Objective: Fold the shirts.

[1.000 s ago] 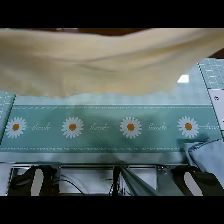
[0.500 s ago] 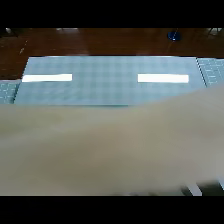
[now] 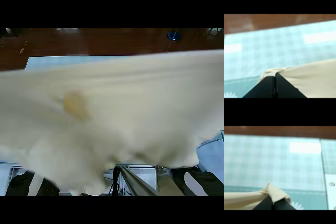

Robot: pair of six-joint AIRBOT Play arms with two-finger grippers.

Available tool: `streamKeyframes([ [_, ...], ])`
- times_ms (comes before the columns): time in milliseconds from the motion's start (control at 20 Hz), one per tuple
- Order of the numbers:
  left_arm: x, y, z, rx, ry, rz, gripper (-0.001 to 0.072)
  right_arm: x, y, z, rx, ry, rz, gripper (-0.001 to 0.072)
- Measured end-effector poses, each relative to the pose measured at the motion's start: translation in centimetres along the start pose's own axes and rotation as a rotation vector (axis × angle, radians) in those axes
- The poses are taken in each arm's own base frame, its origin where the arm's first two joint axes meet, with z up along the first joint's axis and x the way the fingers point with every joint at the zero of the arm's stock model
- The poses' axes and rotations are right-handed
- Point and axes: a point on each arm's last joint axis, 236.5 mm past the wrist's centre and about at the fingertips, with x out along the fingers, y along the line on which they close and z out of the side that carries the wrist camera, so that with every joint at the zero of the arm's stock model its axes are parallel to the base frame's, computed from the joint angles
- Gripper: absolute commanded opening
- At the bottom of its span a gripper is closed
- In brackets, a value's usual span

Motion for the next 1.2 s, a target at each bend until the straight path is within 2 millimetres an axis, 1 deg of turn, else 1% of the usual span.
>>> streamKeyframes([
  [100,4.8,1.7,-0.1,-0.058,0.091,-0.048,0.0017,6.3,-0.3,-0.2,0.007,0.160,0.018,0.0023],
  [150,7.6,2.6,-0.3,-0.092,0.145,-0.078,0.0017,9.2,-0.5,-0.5,0.013,0.232,0.028,0.0023],
  [250,13.1,3.8,-1.2,-0.150,0.253,-0.149,0.0017,15.3,-0.6,-1.3,0.023,0.361,0.052,0.0023],
  [300,16.0,4.1,-1.8,-0.171,0.306,-0.181,0.0017,17.9,-0.6,-1.5,0.029,0.398,0.065,0.0023],
  [350,18.6,4.1,-2.1,-0.184,0.341,-0.213,0.0017,20.4,-0.6,-1.7,0.035,0.425,0.072,0.0023],
  [450,24.3,3.4,-3.0,-0.199,0.403,-0.269,0.0017,25.2,-0.5,-1.6,0.051,0.436,0.093,0.0023],
  [550,30.0,2.0,-3.9,-0.202,0.436,-0.310,0.0017,29.2,-0.1,-0.9,0.065,0.403,0.125,0.0023],
  [650,34.9,0.7,-4.7,-0.202,0.439,-0.325,0.0017,32.7,0.6,0.4,0.072,0.335,0.165,0.0024],
  [700,37.3,0.2,-4.9,-0.201,0.426,-0.321,0.0017,34.1,0.9,1.1,0.073,0.300,0.183,0.0024],
  [800,40.9,-0.2,-5.2,-0.191,0.393,-0.299,0.0017,36.5,1.1,2.4,0.071,0.230,0.202,0.0024],
  [850,42.6,-0.3,-5.2,-0.185,0.366,-0.283,0.0017,37.8,1.0,3.0,0.069,0.192,0.199,0.0024],
  [900,44.2,-0.4,-5.5,-0.174,0.356,-0.266,0.0017,38.9,0.8,3.4,0.071,0.166,0.196,0.0024],
  [950,45.5,-0.4,-5.7,-0.165,0.340,-0.252,0.0017,40.1,0.6,3.6,0.072,0.148,0.191,0.0024],
  [1050,48.0,-0.6,-6.5,-0.148,0.327,-0.230,0.0017,42.5,0.3,3.0,0.062,0.143,0.185,0.0024],
  [1150,50.1,-0.7,-7.7,-0.138,0.325,-0.213,0.0018,44.9,-0.1,1.9,0.041,0.157,0.179,0.0024],
  [1200,51.0,-0.6,-8.6,-0.127,0.340,-0.202,0.0018,46.1,-0.3,1.1,0.030,0.169,0.172,0.0024],
])
